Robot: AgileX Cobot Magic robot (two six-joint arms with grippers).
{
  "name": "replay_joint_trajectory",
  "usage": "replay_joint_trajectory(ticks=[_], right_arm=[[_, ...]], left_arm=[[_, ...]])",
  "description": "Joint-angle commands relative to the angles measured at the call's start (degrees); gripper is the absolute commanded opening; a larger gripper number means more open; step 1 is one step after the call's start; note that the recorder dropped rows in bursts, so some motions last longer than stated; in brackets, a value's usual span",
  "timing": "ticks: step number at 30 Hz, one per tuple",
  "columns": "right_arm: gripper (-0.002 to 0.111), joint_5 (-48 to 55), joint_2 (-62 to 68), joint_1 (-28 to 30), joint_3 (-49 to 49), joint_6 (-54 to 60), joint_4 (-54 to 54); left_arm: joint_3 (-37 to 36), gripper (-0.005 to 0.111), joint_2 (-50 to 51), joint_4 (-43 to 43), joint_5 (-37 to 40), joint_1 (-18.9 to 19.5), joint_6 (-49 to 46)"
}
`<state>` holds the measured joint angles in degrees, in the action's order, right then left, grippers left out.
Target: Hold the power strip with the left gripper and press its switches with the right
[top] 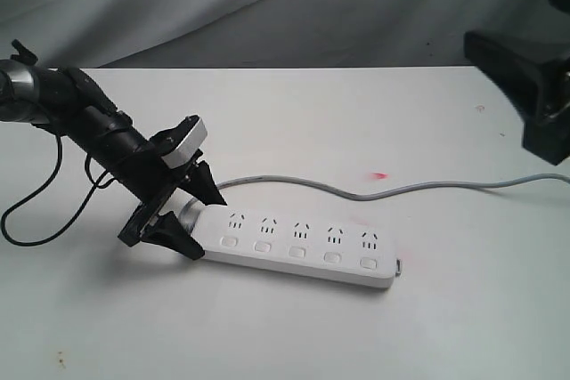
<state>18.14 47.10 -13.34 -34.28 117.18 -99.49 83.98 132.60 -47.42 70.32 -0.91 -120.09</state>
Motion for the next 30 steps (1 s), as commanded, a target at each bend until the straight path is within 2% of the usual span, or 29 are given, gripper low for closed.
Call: replay_joint_trajectory(ticks=[1, 13, 30], right_arm=[[0.072, -0.12, -6.98, 0.24, 0.28, 0.63, -0.45], [0.072, -0.12, -19.25, 0.12, 2.30, 0.63, -0.45], [0.072, -0.12, -21.55, 0.12, 19.30, 0.63, -0.45]], left_arm=[[0.33, 0.045, -0.39, -0.16, -0.35, 0.03, 0.12], [0.33, 0.045, -0.39, -0.16, -0.35, 0.03, 0.12], [0.33, 0.045, -0.39, -0.16, -0.35, 0.03, 0.12]])
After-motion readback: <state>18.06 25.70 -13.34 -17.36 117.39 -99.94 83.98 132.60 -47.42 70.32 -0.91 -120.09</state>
